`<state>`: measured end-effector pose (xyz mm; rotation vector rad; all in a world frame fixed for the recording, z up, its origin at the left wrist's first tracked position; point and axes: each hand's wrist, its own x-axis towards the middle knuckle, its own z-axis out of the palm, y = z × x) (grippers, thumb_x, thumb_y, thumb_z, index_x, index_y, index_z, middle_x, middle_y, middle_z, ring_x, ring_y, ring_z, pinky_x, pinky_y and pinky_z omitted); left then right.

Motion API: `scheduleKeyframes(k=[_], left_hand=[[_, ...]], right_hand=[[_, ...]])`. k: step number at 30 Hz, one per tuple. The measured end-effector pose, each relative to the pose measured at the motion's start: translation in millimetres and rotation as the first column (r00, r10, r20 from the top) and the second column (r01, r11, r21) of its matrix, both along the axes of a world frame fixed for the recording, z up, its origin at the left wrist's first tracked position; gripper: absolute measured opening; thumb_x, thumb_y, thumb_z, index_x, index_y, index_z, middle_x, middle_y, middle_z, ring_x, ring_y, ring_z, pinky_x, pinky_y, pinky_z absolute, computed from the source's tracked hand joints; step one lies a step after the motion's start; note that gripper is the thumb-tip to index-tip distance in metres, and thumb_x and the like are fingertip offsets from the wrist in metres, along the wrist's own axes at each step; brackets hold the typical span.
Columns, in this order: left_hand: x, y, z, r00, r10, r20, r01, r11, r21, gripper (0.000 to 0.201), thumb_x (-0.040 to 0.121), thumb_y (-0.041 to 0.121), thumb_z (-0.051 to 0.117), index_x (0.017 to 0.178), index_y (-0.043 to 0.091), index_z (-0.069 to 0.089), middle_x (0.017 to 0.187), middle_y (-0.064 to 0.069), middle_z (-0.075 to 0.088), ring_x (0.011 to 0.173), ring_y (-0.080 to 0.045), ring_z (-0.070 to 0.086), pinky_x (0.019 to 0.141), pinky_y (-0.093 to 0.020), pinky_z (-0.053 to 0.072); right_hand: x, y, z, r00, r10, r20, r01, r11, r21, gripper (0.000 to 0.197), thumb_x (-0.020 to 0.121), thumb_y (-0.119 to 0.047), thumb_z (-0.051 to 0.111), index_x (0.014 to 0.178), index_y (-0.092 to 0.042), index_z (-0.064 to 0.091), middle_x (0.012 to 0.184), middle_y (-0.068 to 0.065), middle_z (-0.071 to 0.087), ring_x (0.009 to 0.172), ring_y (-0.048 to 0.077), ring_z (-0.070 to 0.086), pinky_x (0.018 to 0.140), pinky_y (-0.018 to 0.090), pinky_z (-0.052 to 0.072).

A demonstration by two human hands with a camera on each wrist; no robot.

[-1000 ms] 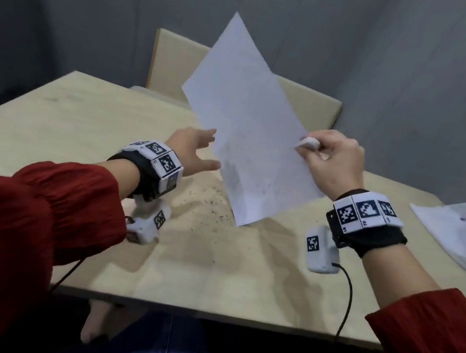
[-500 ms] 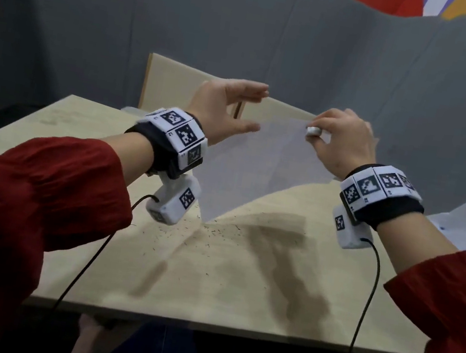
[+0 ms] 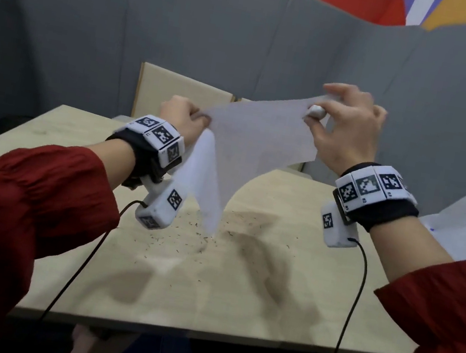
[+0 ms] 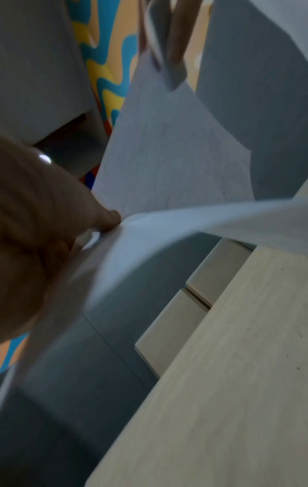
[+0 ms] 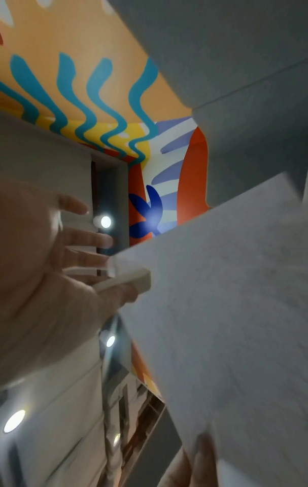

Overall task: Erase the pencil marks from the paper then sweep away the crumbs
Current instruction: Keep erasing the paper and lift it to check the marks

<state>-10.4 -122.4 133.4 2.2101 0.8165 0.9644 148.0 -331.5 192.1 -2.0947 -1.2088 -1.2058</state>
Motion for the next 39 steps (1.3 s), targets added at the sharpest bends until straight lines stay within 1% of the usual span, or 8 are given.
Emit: scheduleKeyframes(k=[5,9,12,15,18,27,34,39], left_hand=[[-6,8,-18,0.999,0.035,-0.026,-0.037,0.994,-0.102,0.047,0.098,0.030,0.054,0.057,0.011,0.039,0.058,-0.003,0.039,0.065,-0.027,0.041,0.059,-0.030,0.024],[-5,11,-39,0.999,-0.034,0.013,0.035,0.987,-0.154,0.047,0.100,0.031,0.049,0.059,0.012,0.039,0.058,-0.003,0.039,0.066,-0.024,0.041,0.059,-0.032,0.025],[-2,8,-52,0.993,-0.110,0.048,0.117,0.979,-0.169,0.039,0.101,0.033,0.048,0.067,0.013,0.054,0.065,-0.006,0.053,0.070,-0.027,0.052,0.063,-0.034,0.036],[0,6,-63,0.982,-0.162,0.102,0.182,0.953,-0.241,0.035,0.100,0.032,0.048,0.083,0.007,0.066,0.077,-0.012,0.065,0.077,-0.030,0.060,0.075,-0.041,0.048],[-1,4,-72,0.972,-0.192,0.134,0.225,0.928,-0.298,0.034,0.100,0.026,0.050,0.073,0.006,0.058,0.067,-0.005,0.053,0.064,-0.021,0.048,0.066,-0.034,0.041],[-8,-2,-61,0.931,-0.244,0.272,0.328,0.885,-0.330,0.026,0.091,0.011,0.065,0.116,0.005,0.064,0.104,-0.002,0.066,0.090,-0.014,0.063,0.069,-0.010,0.051],[0,3,-68,0.954,-0.219,0.204,0.279,0.897,-0.344,0.014,0.091,0.014,0.065,0.104,0.012,0.066,0.101,-0.007,0.072,0.095,-0.023,0.069,0.092,-0.040,0.054],[4,6,-93,0.980,-0.179,0.089,0.200,0.900,-0.387,0.014,0.090,0.008,0.060,0.099,0.020,0.062,0.102,-0.009,0.073,0.097,-0.027,0.068,0.092,-0.043,0.053]], right_hand=[[14,-9,-22,0.907,-0.169,-0.386,0.167,0.985,-0.039,0.021,0.086,-0.032,0.063,0.100,-0.018,0.073,0.129,0.011,0.055,0.121,0.027,0.047,0.096,0.036,0.037],[6,-10,-58,0.525,0.045,-0.850,-0.027,0.999,0.036,0.003,0.078,-0.023,0.076,0.078,-0.022,0.073,0.089,0.004,0.067,0.087,0.018,0.057,0.072,0.030,0.044],[-1,-9,-85,0.219,0.159,-0.963,-0.110,0.984,0.137,0.006,0.084,-0.022,0.072,0.090,-0.023,0.069,0.096,0.003,0.065,0.093,0.018,0.057,0.077,0.034,0.047],[-3,-6,-97,0.120,0.223,-0.967,-0.136,0.969,0.206,0.007,0.086,-0.018,0.070,0.093,-0.019,0.069,0.097,0.005,0.069,0.095,0.021,0.064,0.087,0.040,0.051],[-5,-4,-98,0.100,0.327,-0.940,-0.130,0.941,0.313,0.009,0.086,-0.008,0.068,0.095,-0.006,0.069,0.087,0.007,0.068,0.083,0.018,0.066,0.079,0.035,0.057],[-7,-14,-82,0.151,0.313,-0.938,-0.238,0.932,0.273,0.017,0.085,-0.009,0.070,0.100,-0.002,0.069,0.089,0.010,0.068,0.080,0.017,0.067,0.072,0.030,0.060],[-2,-4,-93,0.235,0.258,-0.937,-0.183,0.959,0.218,0.007,0.090,-0.016,0.065,0.086,-0.014,0.069,0.081,0.002,0.069,0.074,0.014,0.064,0.077,0.035,0.054],[14,10,-113,0.593,0.020,-0.805,-0.037,0.999,-0.002,0.013,0.088,-0.024,0.066,0.089,-0.013,0.071,0.116,0.007,0.058,0.106,0.018,0.055,0.098,0.032,0.041]])
